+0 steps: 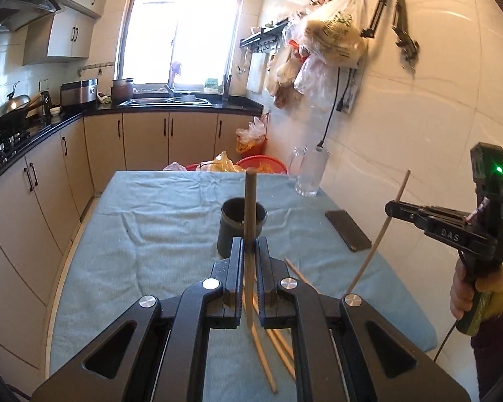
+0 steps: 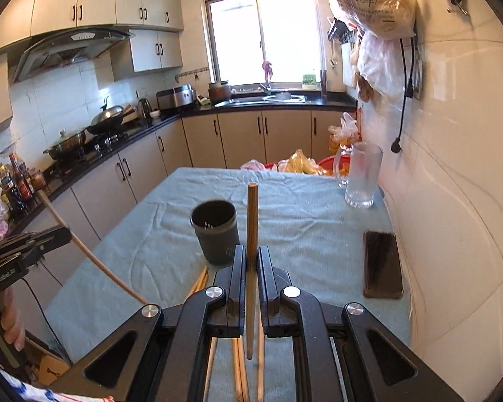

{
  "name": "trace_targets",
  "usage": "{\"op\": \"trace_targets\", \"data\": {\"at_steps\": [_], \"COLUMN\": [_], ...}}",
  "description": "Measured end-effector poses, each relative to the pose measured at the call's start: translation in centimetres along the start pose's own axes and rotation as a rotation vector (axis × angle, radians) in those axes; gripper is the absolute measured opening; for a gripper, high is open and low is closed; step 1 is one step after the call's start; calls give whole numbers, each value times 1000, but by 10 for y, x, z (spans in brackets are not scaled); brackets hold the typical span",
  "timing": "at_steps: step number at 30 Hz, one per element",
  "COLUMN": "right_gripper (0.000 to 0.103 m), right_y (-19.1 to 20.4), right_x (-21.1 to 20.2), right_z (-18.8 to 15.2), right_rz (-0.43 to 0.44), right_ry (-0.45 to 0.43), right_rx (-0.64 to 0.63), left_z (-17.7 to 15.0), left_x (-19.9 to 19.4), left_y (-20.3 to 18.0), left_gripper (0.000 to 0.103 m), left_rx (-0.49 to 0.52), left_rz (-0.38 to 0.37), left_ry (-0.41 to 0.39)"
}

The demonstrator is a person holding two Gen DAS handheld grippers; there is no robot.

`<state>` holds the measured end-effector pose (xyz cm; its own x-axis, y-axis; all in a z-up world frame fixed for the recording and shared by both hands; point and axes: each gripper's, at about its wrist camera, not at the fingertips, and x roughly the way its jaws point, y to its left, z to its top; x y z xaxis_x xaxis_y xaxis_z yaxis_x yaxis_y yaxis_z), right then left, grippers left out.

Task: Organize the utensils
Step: 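Lift the chopstick with the left tool and drop it into the black cup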

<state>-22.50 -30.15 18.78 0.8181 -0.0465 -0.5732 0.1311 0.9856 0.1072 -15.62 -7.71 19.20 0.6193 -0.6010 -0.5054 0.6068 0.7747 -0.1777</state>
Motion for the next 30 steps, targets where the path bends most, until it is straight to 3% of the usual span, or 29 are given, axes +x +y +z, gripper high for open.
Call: {"op": "trace_targets", "data": {"at_steps": [10,18,22,30], "right_gripper": [7,7,7,7], "right_y": [6,14,17,4], "right_x": [16,58,90,165], "right_z": [65,121,127,99], "right_rz": [64,114,95,85], "right_ry": [-101,-173,-156,9], "right_rx": [25,97,106,159], "left_z": [68,127,139,118], "left_x": [25,69,104,166], "left_y": [11,12,19,31], "left_gripper": [6,6,6,6], "left_rx": [-34,-52,-93,-117], "left_rz": [6,40,29,67], "left_ry": [-61,-120,-112,17]}}
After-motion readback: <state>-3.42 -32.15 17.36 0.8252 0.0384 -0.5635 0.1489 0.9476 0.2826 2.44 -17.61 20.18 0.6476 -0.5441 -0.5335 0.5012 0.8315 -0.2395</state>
